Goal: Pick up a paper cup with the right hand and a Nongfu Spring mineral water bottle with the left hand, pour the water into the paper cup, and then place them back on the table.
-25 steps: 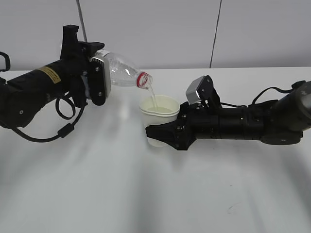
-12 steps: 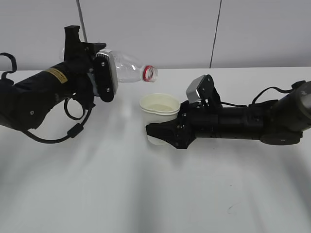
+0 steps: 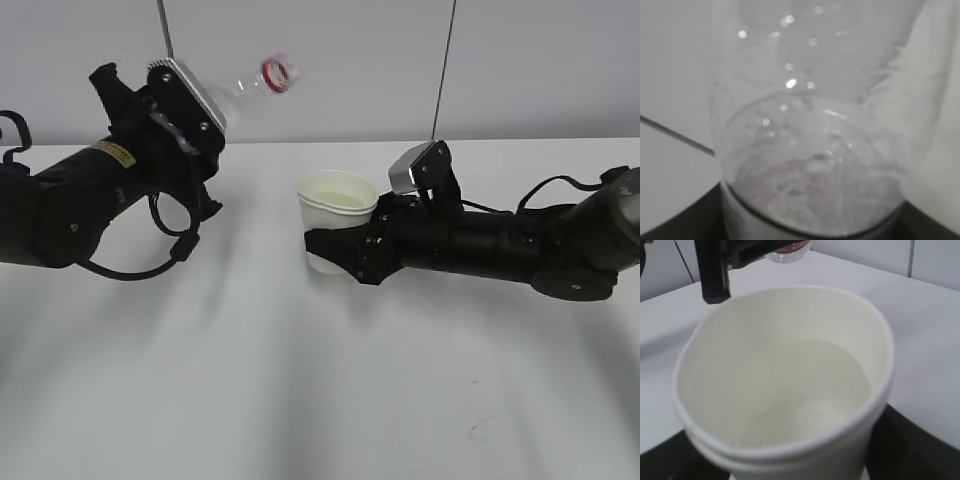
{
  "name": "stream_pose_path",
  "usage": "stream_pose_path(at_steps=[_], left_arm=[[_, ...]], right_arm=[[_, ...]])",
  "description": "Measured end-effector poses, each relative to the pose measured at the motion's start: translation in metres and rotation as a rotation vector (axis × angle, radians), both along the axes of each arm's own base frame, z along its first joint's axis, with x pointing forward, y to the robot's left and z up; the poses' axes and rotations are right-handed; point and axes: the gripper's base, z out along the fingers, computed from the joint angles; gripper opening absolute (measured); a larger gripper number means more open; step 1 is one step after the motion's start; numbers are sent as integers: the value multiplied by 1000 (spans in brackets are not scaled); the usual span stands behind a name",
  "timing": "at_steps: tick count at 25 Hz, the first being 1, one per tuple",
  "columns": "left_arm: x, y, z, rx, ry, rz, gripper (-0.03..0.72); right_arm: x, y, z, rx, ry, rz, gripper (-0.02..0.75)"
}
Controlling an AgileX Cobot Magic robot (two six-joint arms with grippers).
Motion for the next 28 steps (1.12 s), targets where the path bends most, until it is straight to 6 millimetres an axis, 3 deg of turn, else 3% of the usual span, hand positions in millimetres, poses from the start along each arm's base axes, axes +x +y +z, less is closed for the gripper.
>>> stream_pose_path(at_steps=[15, 21, 28], left_arm=[[2, 1, -13, -843, 304, 151, 403], [6, 0, -29, -977, 333, 172, 403], [7, -1, -46, -963, 342, 178, 402]], right_arm=[[4, -2, 2, 22, -9, -56, 516], [7, -6, -2, -28, 8, -103, 516], [13, -12, -4, -39, 24, -198, 516]])
